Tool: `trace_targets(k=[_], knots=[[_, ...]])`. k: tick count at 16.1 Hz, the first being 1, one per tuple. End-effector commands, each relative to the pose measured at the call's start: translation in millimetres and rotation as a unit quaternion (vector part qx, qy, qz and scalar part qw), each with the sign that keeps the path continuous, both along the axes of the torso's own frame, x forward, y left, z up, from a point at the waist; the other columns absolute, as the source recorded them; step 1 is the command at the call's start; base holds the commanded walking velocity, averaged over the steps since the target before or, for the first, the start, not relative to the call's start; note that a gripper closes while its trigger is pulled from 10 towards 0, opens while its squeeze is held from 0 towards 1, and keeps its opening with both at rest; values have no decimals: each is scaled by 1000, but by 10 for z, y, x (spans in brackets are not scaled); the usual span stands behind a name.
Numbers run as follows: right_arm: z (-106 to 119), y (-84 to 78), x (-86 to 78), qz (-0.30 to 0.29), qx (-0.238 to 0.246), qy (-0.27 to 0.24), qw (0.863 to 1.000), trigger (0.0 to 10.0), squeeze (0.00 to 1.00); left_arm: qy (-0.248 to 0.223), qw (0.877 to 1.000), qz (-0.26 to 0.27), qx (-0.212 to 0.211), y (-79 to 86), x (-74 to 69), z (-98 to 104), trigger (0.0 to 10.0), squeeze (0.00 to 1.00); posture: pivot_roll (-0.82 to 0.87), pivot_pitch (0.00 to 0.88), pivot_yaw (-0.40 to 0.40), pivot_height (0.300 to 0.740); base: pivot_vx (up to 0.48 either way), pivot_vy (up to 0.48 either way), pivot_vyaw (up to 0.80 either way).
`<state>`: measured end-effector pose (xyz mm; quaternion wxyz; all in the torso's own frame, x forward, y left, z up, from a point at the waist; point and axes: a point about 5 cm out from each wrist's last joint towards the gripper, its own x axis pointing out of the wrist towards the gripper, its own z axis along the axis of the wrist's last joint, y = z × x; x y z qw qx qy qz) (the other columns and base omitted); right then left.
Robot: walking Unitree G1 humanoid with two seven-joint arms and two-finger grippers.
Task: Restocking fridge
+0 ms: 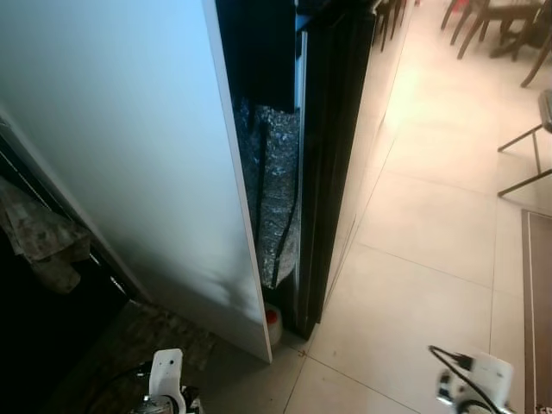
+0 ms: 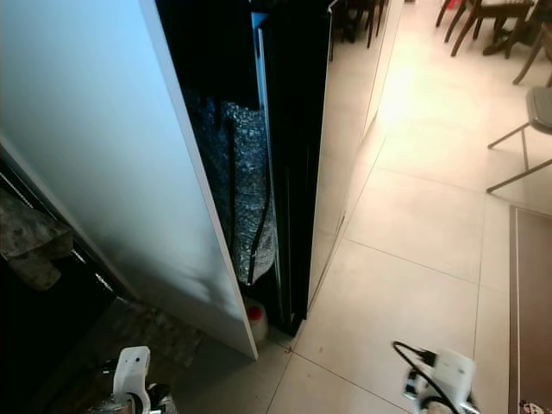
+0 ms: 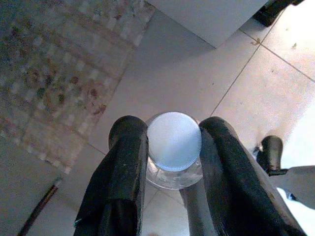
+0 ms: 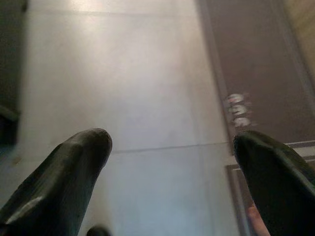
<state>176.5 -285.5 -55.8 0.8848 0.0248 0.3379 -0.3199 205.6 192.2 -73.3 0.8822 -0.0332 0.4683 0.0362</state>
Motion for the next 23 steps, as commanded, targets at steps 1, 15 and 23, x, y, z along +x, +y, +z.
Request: trace_targets(k=[1, 15, 23], knots=[[77, -17, 44, 1, -47, -31, 998, 10000, 0, 1, 1000, -3, 12, 46, -18, -3, 10000, 0, -193, 0, 63, 740, 0, 0, 0], [2013, 1047, 1457, 297, -128, -423, 847, 10000, 0, -7, 1000, 7, 12, 49, 2, 9, 10000, 0, -195, 27, 55, 740, 0, 0, 0], [2189, 842, 1254, 185, -177, -437, 862, 10000, 0, -10, 1000, 5, 16, 73, 24, 25, 10000, 0, -206, 49, 69, 740, 0, 0, 0]])
